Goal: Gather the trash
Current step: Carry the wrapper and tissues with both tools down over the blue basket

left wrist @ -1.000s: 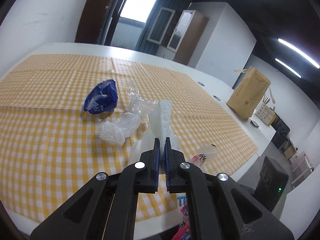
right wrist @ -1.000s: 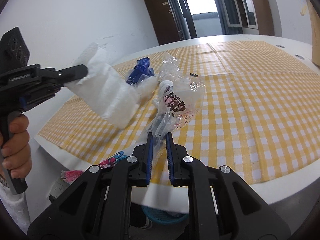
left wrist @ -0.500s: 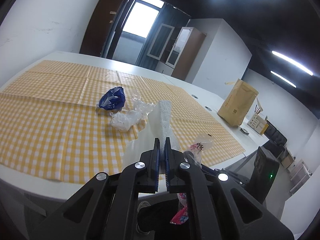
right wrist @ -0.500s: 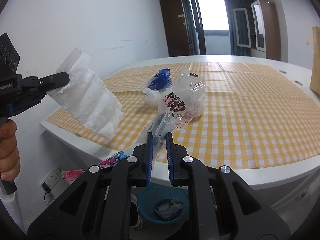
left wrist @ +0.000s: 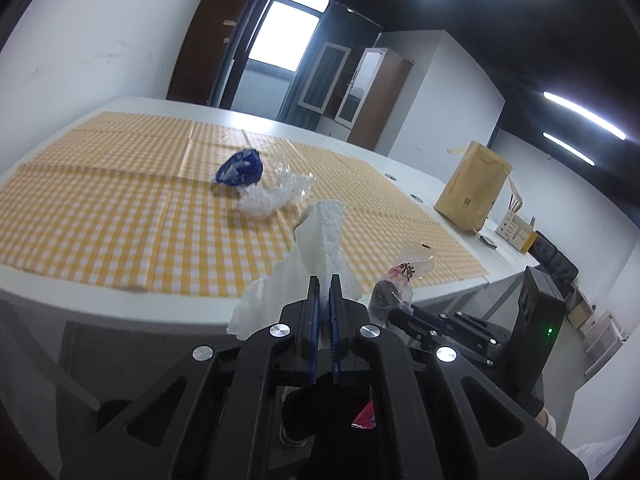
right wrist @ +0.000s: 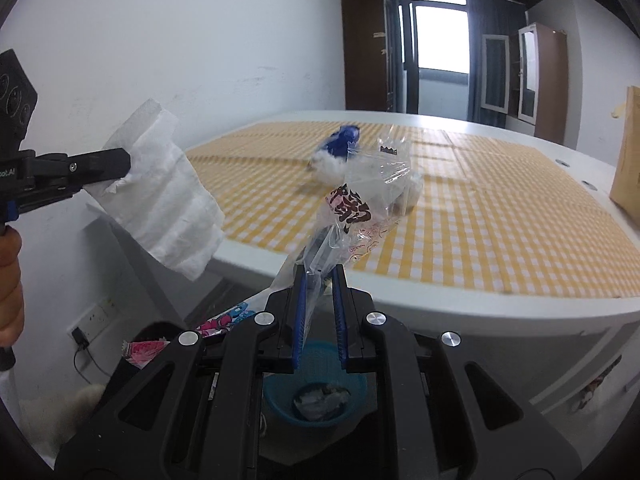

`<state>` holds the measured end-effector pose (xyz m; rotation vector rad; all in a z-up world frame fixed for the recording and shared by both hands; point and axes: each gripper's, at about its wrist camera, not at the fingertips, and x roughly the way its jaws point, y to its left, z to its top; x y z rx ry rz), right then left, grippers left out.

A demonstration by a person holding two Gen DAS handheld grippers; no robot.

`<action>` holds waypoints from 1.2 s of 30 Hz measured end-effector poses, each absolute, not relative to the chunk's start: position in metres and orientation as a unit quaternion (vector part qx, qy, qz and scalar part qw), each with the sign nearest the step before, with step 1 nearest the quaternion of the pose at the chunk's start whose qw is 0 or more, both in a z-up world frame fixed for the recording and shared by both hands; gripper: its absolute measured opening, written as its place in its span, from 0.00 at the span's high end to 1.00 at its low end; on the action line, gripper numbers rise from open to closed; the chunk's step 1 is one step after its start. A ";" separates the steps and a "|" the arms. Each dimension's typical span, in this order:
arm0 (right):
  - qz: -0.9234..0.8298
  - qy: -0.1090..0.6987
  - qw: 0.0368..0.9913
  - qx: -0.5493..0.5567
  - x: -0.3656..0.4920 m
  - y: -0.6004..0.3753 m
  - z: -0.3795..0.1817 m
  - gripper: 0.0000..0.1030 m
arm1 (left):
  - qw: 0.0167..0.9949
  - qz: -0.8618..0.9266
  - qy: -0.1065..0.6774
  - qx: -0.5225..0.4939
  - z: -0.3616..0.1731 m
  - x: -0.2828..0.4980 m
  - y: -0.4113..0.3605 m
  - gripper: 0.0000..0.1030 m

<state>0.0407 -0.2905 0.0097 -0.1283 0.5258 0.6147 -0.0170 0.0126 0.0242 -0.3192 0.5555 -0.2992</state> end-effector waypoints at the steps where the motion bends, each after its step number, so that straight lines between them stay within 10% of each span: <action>1: 0.299 0.258 0.916 -0.065 0.038 -0.292 0.007 0.89 | 0.937 -0.146 0.277 -0.158 0.019 -0.020 0.013 0.96; 36: 0.297 0.465 0.827 -0.109 0.065 -0.245 -0.179 0.89 | 0.866 -0.087 0.461 -0.173 -0.196 0.040 0.028 0.97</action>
